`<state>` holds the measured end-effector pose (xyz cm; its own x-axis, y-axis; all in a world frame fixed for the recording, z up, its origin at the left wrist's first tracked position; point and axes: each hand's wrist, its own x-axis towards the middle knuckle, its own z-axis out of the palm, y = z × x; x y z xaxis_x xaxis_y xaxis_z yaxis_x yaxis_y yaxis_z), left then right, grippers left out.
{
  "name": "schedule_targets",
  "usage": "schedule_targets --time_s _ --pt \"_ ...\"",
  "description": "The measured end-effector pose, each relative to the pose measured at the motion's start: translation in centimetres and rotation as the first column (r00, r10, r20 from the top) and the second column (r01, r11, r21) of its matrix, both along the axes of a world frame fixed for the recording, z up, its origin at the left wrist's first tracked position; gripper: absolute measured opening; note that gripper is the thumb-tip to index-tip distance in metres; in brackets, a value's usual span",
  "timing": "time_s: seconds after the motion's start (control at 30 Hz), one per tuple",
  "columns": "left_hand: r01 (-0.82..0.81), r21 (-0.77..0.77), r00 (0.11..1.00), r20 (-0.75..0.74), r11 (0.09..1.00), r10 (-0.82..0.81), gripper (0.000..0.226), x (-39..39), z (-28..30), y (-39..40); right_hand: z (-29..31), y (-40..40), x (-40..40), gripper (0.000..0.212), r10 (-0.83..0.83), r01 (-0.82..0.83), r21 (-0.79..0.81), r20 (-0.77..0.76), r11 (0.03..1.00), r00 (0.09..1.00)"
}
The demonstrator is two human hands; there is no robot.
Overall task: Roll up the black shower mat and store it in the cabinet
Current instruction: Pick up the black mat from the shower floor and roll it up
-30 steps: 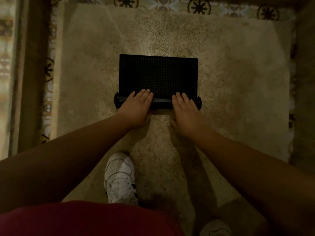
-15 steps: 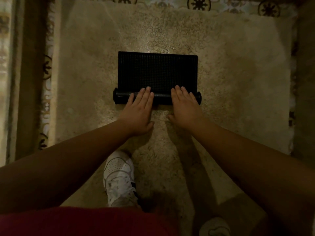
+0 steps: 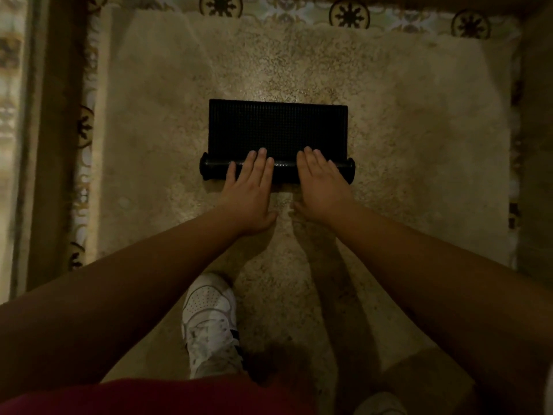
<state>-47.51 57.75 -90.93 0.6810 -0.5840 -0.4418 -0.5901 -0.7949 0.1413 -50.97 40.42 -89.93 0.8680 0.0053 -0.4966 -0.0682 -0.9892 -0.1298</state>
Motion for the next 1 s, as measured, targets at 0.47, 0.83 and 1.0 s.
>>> schedule_targets --time_s 0.47,0.83,1.0 --pt "-0.022 -0.001 1.0 0.013 1.0 0.022 0.104 4.1 0.4 -1.6 -0.2 -0.2 2.5 0.088 -0.004 0.004 0.002 0.013 1.0 1.0" --pt "0.048 0.055 0.999 -0.004 0.997 -0.048 0.102 7.2 0.1 -1.9 -0.5 -1.9 2.1 0.07 0.1 -0.092 -0.068 0.127 0.993 0.987" --pt "0.023 0.025 0.998 0.053 0.999 -0.024 0.087 7.0 -0.4 -2.0 -0.6 -2.8 3.4 0.061 0.149 -0.136 -0.101 0.137 0.986 0.979"
